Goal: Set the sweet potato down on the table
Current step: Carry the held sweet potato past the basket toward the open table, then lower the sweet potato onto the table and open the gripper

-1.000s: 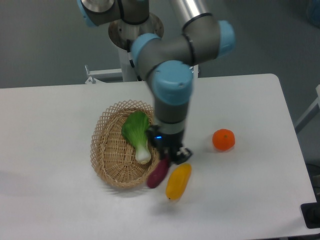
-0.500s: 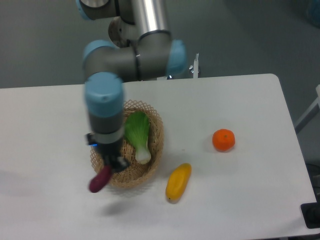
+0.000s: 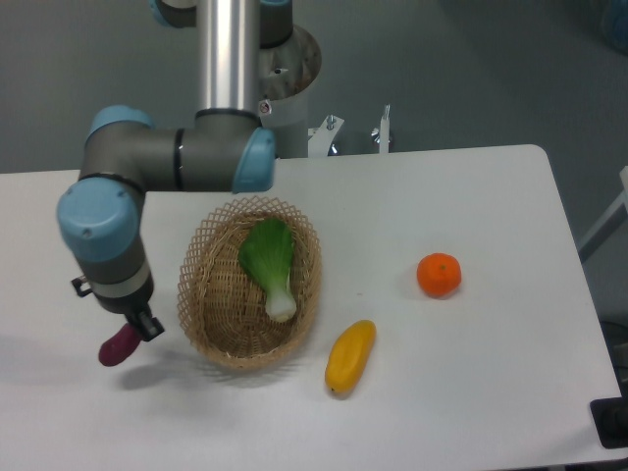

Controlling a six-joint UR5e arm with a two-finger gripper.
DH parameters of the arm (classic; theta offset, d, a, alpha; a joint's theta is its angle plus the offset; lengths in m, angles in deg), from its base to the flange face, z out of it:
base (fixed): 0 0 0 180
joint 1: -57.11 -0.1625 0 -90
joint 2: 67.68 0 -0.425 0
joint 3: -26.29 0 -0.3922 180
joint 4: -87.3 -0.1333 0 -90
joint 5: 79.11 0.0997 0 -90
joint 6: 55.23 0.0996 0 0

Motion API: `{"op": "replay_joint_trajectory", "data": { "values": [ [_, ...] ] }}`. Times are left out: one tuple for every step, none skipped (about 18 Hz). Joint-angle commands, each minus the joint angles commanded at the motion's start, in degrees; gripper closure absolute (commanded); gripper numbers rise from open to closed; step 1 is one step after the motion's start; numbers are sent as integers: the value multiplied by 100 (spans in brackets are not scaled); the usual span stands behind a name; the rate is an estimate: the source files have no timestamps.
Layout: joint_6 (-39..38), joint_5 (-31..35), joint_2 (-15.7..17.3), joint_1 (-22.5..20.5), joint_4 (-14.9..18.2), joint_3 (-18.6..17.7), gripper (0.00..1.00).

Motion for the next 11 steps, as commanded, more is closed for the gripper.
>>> {"op": "replay_joint_trajectory", "data": {
  "values": [
    [-26,0,-44,26,0,0,93],
    [-44,-9,-79,35,0,0,90],
    [-62,-9,-88,53,0,0,89],
    [-79,-9,-97,88,-9,0,86],
    [-88,-9,-88,97,-9,-9,83],
    [-88,-9,-80,97,0,-9,70],
    [-79,0,-71,97,-18,-9,47],
    [-79,0,-53,97,-26,0,29],
    [-79,9,-36,97,-27,0,11],
    [-79,26,-1,88,-27,0,0],
    [-79,52,43,88,-27,9,0]
  ]
}}
